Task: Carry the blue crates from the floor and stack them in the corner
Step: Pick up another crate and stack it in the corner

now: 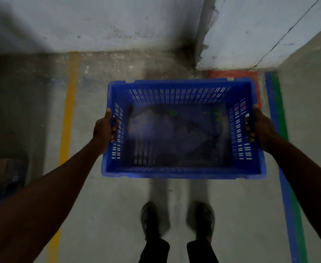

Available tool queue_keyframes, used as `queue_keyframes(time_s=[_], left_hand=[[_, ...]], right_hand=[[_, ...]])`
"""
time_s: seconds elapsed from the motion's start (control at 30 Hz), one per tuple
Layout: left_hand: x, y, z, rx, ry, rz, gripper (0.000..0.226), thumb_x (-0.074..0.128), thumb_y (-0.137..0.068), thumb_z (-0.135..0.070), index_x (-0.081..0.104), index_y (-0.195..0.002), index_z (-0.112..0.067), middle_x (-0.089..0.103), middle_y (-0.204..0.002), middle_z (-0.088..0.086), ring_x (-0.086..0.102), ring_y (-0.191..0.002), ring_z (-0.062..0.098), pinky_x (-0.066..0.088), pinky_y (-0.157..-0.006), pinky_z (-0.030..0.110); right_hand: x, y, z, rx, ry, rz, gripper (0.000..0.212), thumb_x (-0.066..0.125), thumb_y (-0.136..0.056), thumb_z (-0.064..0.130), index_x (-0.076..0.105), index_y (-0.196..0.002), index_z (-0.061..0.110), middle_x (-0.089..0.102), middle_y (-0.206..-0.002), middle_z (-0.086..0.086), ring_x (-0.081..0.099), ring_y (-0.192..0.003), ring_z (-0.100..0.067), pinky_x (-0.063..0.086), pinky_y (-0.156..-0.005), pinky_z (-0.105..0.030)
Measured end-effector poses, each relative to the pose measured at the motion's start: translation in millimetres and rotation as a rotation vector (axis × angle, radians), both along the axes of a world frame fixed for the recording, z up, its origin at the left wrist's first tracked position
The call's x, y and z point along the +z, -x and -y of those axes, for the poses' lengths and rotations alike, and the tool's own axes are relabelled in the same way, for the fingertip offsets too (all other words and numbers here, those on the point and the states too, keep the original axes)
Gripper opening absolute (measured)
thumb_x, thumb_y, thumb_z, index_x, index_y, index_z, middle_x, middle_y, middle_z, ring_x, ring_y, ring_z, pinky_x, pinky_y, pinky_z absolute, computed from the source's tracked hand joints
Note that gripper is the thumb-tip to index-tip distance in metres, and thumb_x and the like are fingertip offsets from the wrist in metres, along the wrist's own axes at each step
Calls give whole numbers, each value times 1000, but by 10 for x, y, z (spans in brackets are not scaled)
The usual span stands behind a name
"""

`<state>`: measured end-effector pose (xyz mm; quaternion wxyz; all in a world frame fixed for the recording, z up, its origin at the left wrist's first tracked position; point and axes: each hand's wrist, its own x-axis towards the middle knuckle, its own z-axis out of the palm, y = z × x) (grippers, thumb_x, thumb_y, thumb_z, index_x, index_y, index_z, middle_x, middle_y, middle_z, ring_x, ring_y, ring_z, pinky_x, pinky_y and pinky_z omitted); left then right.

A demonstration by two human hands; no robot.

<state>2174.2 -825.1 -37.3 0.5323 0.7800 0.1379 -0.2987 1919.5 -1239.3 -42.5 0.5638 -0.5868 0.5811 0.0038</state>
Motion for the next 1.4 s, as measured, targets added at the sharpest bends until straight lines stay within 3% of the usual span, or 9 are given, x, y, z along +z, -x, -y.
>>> queue_keyframes(time_s=[0.53, 0.7, 0.77, 0.87, 1.03, 1.2, 1.4], left_hand=[[6, 190, 4, -113, -7, -18, 55, 36, -98, -67, 54, -80, -18, 46, -54, -6, 38, -44, 14, 35, -44, 28], [-26, 219, -1, -125, -39, 33, 56, 36, -97, -69, 57, -81, -20, 49, -58, -5, 41, -47, 13, 37, -49, 30], [-19, 223, -1, -129, -35, 32, 55, 35, -98, -68, 57, -81, -20, 49, -59, -5, 41, -48, 13, 37, -50, 30], [-5, 214, 7, -129, -51, 30, 56, 36, -97, -69, 56, -80, -20, 49, -57, -6, 41, -46, 13, 37, -50, 30], [-45, 211, 3, -120, -101, 66, 58, 36, -95, -72, 58, -80, -20, 51, -58, -6, 43, -45, 12, 38, -48, 27], [-110, 265, -49, -115, -17, 103, 55, 35, -99, -65, 60, -86, -18, 53, -59, -6, 46, -47, 12, 41, -50, 28], [-62, 213, 58, -108, -165, 203, 52, 33, -104, -57, 63, -87, -18, 55, -68, -1, 44, -42, 10, 40, -45, 26]], right_hand=[[40, 169, 119, 97, 33, -2, 102, 45, -27, 102, 58, -85, 19, 54, -68, -4, 46, -39, -16, 38, -45, -27], [111, 199, 68, 126, 40, 4, 96, 39, -37, 101, 56, -87, 20, 54, -70, -3, 47, -46, -16, 40, -47, -27], [151, 194, 25, 146, 42, -16, 85, 37, -59, 98, 55, -87, 19, 53, -71, -4, 46, -48, -17, 40, -48, -27], [186, 178, -8, 162, 26, -26, 63, 31, -92, 77, 54, -86, 18, 52, -72, -4, 45, -53, -19, 39, -50, -30], [183, 164, -16, 159, 0, -27, 61, 29, -94, 74, 52, -87, 19, 50, -74, -3, 42, -55, -18, 37, -50, -28], [146, 208, -10, 164, -2, -2, 58, 28, -97, 71, 53, -89, 19, 51, -75, 0, 44, -56, -15, 38, -51, -27], [85, 259, 16, 136, -15, 18, 54, 28, -99, 66, 52, -87, 19, 48, -70, 2, 41, -51, -13, 36, -47, -25]])
